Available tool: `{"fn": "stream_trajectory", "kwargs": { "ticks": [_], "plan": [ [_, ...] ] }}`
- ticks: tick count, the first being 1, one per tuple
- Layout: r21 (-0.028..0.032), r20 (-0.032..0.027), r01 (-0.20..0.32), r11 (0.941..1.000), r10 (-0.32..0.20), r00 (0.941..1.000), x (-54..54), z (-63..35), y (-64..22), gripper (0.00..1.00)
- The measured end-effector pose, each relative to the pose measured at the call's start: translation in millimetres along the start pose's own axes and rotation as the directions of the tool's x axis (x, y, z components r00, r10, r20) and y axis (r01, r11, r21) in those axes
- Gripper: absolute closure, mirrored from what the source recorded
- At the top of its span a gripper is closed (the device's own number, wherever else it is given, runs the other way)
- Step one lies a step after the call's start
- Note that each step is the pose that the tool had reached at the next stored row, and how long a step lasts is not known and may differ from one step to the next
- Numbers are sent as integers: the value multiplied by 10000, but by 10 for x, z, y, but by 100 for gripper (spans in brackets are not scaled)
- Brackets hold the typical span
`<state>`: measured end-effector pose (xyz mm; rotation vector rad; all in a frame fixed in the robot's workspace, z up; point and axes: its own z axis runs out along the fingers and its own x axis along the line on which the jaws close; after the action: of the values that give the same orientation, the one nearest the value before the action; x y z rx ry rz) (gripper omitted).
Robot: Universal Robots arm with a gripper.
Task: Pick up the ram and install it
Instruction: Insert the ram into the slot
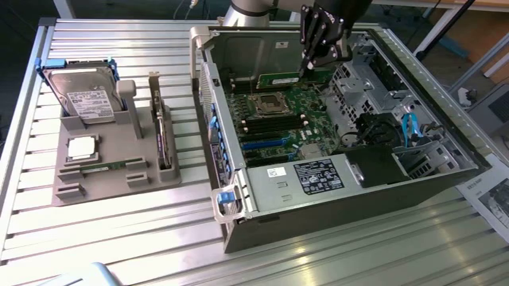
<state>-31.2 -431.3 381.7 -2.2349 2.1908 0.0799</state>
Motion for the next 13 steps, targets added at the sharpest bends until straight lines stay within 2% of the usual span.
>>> {"fn": "stream_trajectory", "kwargs": {
  "ticks": [5,13],
  "plan": [
    [7,4,-153,9999,153,9999,-3,21,-17,88],
    [23,15,-528,9986,528,9986,1,159,-111,88]
  ]
}}
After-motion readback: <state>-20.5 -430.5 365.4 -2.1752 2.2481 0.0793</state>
